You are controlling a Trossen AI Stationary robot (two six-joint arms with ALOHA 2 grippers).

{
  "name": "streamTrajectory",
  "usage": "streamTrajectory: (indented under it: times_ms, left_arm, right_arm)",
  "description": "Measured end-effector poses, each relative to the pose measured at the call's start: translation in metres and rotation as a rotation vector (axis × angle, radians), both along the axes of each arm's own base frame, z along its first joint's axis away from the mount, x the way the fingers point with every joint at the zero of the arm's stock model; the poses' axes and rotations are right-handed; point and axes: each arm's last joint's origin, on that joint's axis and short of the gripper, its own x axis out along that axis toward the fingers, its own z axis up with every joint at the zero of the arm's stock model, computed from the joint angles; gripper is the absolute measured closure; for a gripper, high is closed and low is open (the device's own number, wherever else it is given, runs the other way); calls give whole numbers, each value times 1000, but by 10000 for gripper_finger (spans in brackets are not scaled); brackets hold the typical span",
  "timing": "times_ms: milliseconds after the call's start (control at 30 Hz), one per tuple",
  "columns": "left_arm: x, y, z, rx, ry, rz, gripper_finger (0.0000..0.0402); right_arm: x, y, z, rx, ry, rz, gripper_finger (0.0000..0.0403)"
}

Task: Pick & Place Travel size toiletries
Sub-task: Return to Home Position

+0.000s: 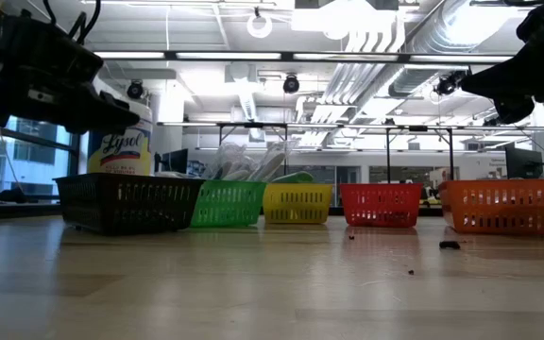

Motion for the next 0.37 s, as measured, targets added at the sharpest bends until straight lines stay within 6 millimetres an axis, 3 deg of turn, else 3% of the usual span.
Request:
streamTrajectory:
  times_ms: [367]
  left_arm:
    - [0,0,-2,-9,19,0,401]
  right_arm:
    - [0,0,0,-1,1,0,400]
